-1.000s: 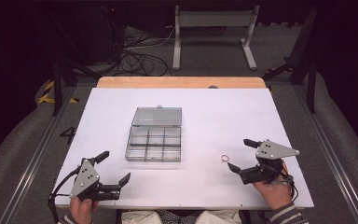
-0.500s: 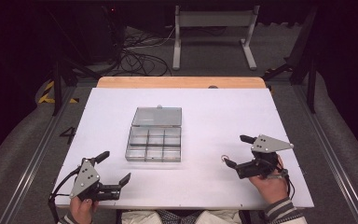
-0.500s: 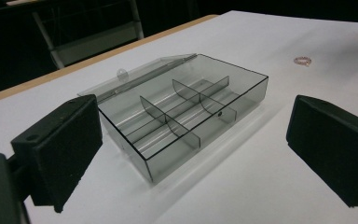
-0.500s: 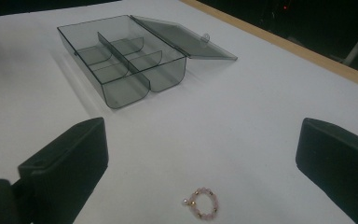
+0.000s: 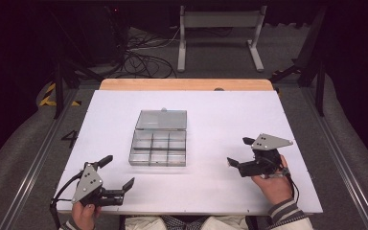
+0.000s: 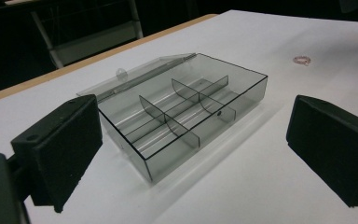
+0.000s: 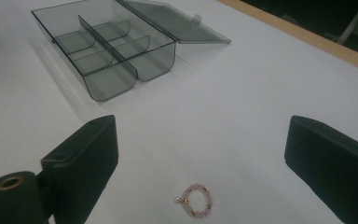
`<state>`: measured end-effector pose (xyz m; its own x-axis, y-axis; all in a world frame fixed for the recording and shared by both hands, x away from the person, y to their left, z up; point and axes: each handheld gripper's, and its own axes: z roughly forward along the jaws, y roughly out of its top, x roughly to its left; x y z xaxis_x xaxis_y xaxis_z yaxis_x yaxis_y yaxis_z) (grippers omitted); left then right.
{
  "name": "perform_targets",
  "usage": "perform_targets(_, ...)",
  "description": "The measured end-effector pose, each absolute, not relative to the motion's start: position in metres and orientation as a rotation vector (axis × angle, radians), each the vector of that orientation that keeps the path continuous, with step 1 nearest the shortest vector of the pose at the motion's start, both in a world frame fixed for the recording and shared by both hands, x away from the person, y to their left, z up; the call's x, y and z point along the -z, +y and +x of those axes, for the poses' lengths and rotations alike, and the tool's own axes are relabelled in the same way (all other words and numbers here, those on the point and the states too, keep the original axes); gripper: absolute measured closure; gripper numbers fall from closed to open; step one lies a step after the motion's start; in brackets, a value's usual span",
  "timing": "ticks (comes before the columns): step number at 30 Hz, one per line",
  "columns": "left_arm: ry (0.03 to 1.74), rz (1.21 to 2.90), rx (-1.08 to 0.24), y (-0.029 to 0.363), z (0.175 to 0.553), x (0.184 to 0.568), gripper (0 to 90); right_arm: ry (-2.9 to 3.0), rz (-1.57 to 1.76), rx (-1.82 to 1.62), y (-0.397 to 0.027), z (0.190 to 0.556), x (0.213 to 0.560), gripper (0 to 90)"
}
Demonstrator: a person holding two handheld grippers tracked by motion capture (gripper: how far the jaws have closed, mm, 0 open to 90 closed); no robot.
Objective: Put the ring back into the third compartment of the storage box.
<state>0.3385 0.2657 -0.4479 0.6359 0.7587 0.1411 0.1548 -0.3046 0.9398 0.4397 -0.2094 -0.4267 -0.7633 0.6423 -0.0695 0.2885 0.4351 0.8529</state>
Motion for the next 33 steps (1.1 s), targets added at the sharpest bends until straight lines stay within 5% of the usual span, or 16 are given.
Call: perform_targets(33, 0.742, 1.807, -0.709, 0.266, 0.339, 0.448, 3.9, 2.447, 0.961, -1.017, -0.201, 0.469, 0.444, 49.8)
